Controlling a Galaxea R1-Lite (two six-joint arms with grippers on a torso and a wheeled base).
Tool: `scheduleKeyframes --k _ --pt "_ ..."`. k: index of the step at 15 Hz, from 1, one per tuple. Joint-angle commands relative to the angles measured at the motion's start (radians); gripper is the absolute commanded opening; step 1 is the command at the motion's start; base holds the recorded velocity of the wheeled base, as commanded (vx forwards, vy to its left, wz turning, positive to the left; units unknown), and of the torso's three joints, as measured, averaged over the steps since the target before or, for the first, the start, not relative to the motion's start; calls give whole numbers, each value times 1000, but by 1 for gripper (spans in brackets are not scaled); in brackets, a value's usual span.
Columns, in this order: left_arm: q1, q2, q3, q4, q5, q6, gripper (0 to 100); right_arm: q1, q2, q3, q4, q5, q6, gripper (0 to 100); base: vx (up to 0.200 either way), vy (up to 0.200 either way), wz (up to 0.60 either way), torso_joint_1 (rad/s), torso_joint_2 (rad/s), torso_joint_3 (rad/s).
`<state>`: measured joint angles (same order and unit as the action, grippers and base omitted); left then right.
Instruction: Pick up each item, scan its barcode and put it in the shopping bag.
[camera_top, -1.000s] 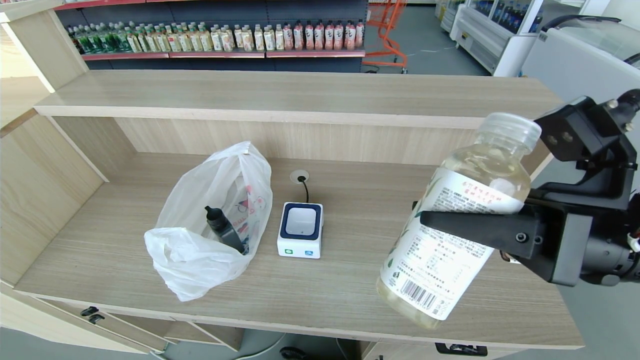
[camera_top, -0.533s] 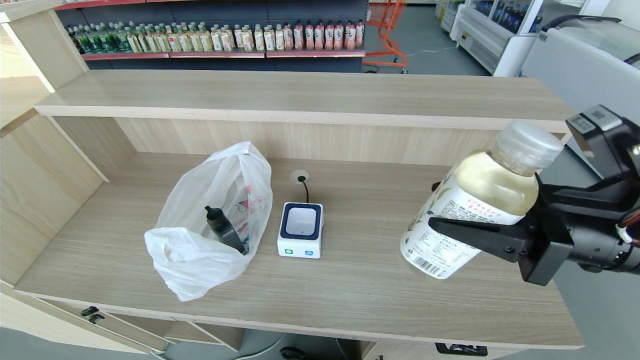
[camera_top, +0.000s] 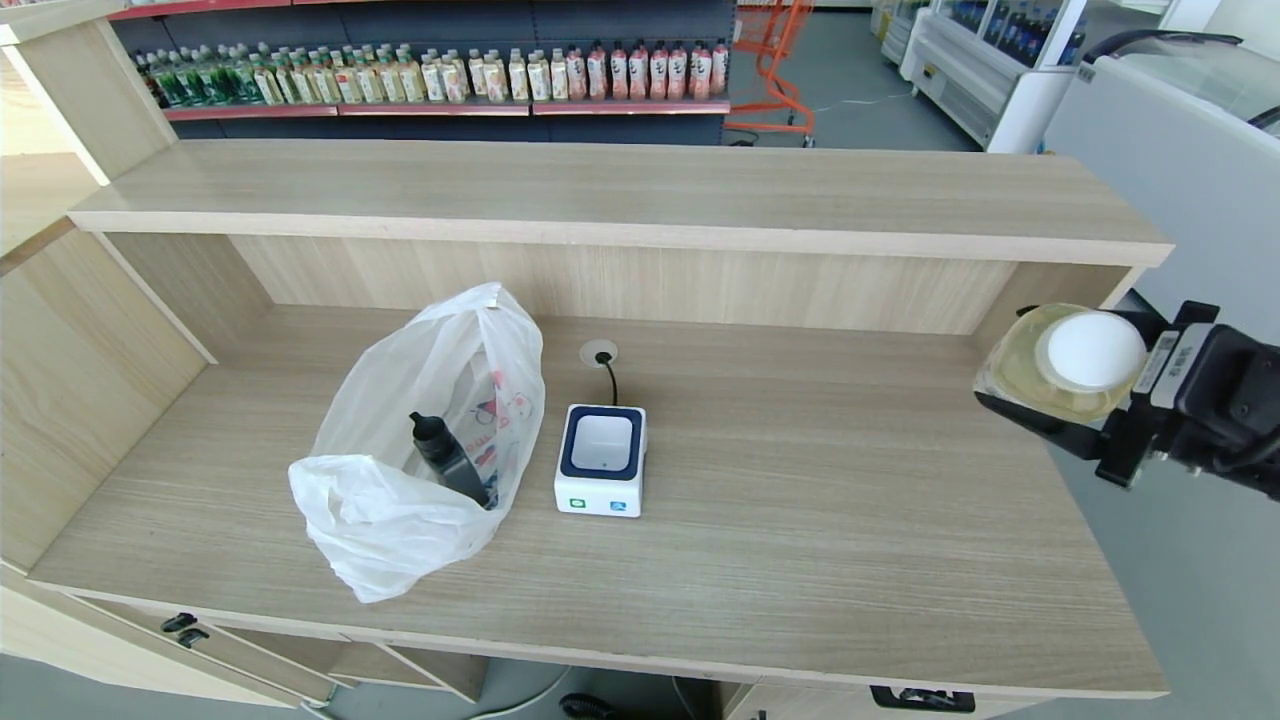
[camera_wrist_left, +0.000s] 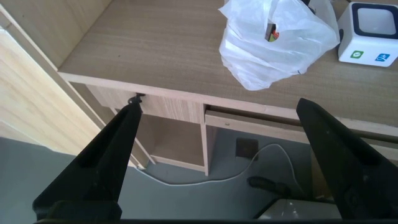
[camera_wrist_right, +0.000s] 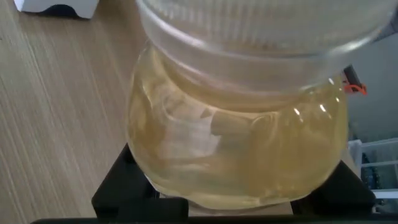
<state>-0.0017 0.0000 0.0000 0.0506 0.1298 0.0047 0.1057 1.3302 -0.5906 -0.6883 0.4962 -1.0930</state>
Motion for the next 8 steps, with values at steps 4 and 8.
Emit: scheduleKeyframes --k 4,8 --pt "0 2 0 0 1 3 100 -5 -34 58 -4 -8 -30 0 0 0 0 0 0 0" --pt "0 0 0 0 1 -5 100 12 -32 64 -2 -2 -25 0 0 100 0 1 4 -2"
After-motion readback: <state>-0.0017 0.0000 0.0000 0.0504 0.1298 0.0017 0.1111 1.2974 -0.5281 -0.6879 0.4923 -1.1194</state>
